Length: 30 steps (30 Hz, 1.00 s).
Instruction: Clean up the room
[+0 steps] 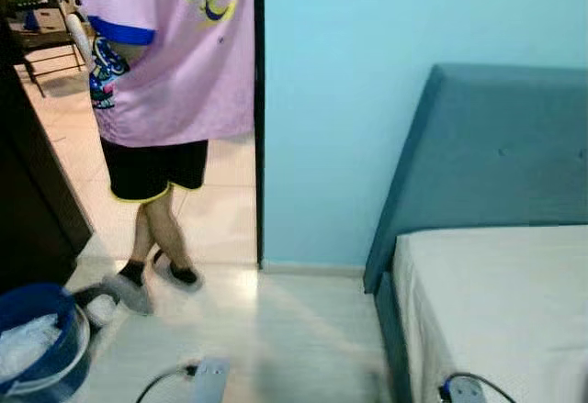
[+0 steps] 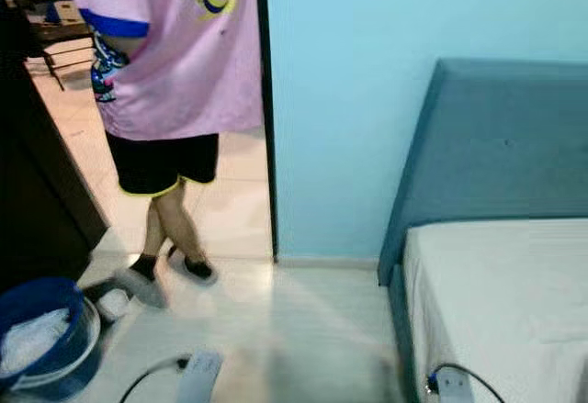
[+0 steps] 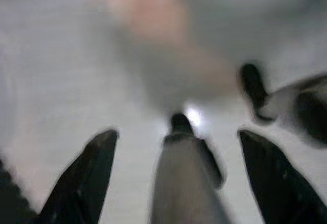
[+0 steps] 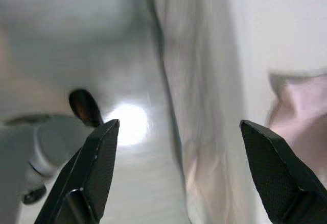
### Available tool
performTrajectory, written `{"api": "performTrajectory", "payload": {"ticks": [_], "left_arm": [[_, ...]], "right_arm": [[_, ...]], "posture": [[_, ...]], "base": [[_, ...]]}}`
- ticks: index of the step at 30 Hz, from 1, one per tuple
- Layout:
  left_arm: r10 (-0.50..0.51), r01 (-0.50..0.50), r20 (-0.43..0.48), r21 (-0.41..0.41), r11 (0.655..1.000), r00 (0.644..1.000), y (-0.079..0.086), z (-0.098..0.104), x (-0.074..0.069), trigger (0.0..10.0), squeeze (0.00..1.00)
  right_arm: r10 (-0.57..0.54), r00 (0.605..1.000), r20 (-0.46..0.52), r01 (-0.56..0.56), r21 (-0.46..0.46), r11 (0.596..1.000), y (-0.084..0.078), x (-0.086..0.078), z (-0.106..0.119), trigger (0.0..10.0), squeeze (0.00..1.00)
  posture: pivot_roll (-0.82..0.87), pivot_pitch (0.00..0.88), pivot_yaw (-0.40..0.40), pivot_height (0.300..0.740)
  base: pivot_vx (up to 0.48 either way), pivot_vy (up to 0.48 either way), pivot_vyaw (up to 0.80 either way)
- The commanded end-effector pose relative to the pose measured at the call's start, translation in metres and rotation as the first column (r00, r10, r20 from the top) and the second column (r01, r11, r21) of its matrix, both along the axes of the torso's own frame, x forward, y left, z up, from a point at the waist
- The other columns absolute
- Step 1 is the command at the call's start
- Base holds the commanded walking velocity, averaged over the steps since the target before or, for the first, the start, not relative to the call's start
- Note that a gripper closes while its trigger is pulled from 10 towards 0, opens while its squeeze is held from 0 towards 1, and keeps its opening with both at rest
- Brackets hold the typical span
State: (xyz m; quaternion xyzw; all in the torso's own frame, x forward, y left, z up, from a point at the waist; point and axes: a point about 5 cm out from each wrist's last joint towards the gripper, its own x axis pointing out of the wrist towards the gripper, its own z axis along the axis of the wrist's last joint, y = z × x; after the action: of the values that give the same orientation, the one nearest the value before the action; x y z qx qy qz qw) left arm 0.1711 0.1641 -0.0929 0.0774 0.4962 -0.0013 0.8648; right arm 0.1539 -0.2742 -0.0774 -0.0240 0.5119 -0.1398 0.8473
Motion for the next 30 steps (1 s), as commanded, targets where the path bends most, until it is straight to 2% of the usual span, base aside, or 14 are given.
{"api": "performTrajectory", "payload": {"ticks": [1, 2, 3, 5, 8, 13, 22, 30], "left_arm": [[0.018, -0.021, 0.034, 0.069, 0.997, 0.999, 0.032, 0.009, 0.013, 10.0, 0.0], [0.031, -0.034, 0.039, 0.089, 0.995, 0.999, 0.044, 0.012, 0.015, 10.0, 0.0], [0.031, -0.034, 0.039, 0.089, 0.995, 0.999, 0.044, 0.012, 0.015, 10.0, 0.0], [0.041, -0.045, 0.036, 0.121, 0.992, 0.999, 0.057, 0.014, 0.015, 10.0, 0.0], [0.031, -0.034, 0.024, 0.143, 0.989, 0.999, 0.059, 0.014, 0.012, 10.0, 0.0], [0.019, -0.021, 0.012, 0.155, 0.988, 1.0, 0.058, 0.011, 0.008, 10.0, 0.0], [0.001, -0.001, 0.004, 0.148, 0.989, 1.0, 0.049, 0.009, 0.006, 10.0, 0.0], [-0.021, 0.02, 0.003, 0.148, 0.989, 1.0, 0.044, 0.009, 0.008, 10.0, 0.0]], "right_arm": [[-0.035, 0.999, 0.002, 0.035, 0.007, 0.999, -0.007, -0.009, -0.001, 10.0, 0.0], [-0.034, 0.999, 0.006, 0.034, 0.008, 0.999, -0.006, -0.009, -0.001, 10.0, 0.0], [-0.034, 0.999, 0.006, 0.034, 0.008, 0.999, -0.006, -0.009, -0.001, 10.0, 0.0], [-0.029, 0.999, 0.014, 0.029, 0.014, 0.999, -0.002, -0.006, -0.002, 10.0, 0.0], [-0.025, 1.0, 0.017, 0.024, 0.022, 0.999, 0.004, -0.003, -0.003, 10.0, 0.0], [-0.028, 1.0, 0.011, 0.027, 0.035, 0.999, 0.008, -0.004, -0.004, 10.0, 0.0], [-0.041, 0.999, -0.016, 0.041, 0.038, 0.998, 0.005, -0.013, -0.007, 10.0, 0.0], [-0.051, 0.999, -0.012, 0.052, 0.047, 0.998, 0.01, -0.01, -0.007, 10.0, 0.0]], "posture": [[-0.05, 0.0, -0.012, 0.72], [-0.04, 0.0, -0.009, 0.72], [-0.04, 0.0, -0.009, 0.72], [-0.04, 0.0, -0.009, 0.72], [-0.04, 0.0, -0.004, 0.72], [-0.05, 0.0, -0.001, 0.72], [-0.05, 0.0, -0.003, 0.72], [-0.06, 0.0, 0.006, 0.72]], "base": [[0.0, 0.0, -0.7], [0.0, 0.0, -0.7], [0.0, 0.0, -0.7], [0.0, 0.0, -0.7], [0.0, 0.0, -0.7], [0.0, 0.0, -0.7], [0.0, 0.0, -0.7], [0.0, 0.0, -0.7]]}}
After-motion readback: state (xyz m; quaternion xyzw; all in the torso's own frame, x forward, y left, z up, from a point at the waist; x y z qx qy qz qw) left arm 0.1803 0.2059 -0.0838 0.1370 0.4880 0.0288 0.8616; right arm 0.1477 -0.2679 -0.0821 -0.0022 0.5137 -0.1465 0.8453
